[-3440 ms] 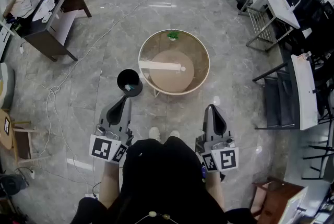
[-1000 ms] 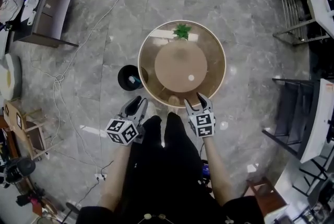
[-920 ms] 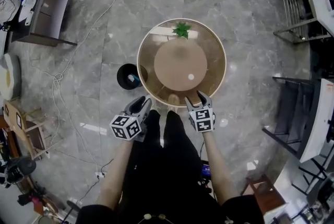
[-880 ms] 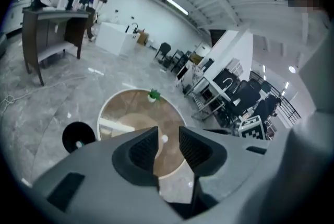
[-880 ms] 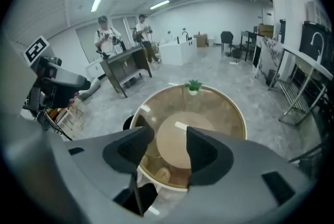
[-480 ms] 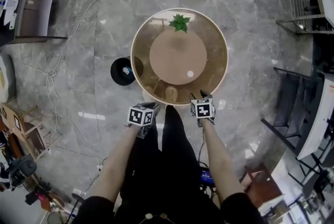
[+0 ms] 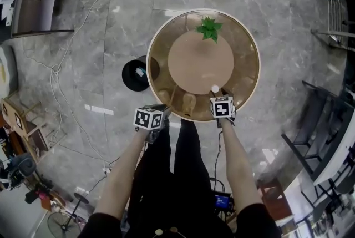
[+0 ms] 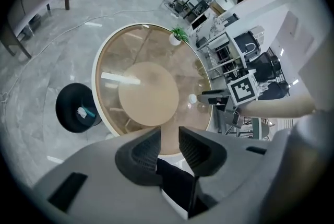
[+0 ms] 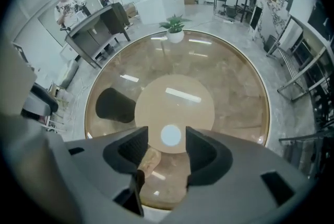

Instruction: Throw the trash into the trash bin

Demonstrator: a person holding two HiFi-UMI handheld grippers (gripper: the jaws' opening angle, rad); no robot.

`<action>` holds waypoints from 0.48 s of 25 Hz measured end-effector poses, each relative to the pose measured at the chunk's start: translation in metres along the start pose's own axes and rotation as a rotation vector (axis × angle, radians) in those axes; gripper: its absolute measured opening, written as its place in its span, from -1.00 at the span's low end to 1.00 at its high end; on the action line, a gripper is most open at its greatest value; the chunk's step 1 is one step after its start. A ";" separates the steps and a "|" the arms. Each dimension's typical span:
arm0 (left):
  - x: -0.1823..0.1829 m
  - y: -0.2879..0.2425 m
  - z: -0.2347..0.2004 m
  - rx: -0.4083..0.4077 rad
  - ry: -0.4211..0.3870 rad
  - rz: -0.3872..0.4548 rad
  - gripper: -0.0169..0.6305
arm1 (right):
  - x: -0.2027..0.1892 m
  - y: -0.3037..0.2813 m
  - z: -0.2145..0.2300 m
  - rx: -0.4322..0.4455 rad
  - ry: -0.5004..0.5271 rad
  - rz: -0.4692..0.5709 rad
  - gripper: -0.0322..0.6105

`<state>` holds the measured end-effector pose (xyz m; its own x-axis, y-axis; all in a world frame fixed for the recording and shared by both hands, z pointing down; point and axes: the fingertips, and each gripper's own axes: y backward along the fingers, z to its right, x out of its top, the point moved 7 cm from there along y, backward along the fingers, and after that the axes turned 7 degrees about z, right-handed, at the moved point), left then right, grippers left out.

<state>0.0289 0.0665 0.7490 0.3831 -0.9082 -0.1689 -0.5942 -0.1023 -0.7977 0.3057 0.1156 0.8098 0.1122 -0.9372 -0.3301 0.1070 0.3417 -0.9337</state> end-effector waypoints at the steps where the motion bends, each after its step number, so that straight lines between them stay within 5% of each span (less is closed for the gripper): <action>1: 0.004 0.001 -0.005 0.005 0.008 0.004 -0.62 | 0.001 -0.008 0.000 -0.009 0.014 -0.021 -0.18; 12: -0.005 0.018 -0.037 0.039 0.092 0.009 -0.64 | 0.005 -0.028 -0.012 -0.075 0.040 -0.117 -0.37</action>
<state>-0.0098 0.0547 0.7570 0.3102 -0.9425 -0.1242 -0.5687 -0.0793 -0.8187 0.2916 0.1008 0.8328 0.0634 -0.9729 -0.2224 0.0431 0.2253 -0.9733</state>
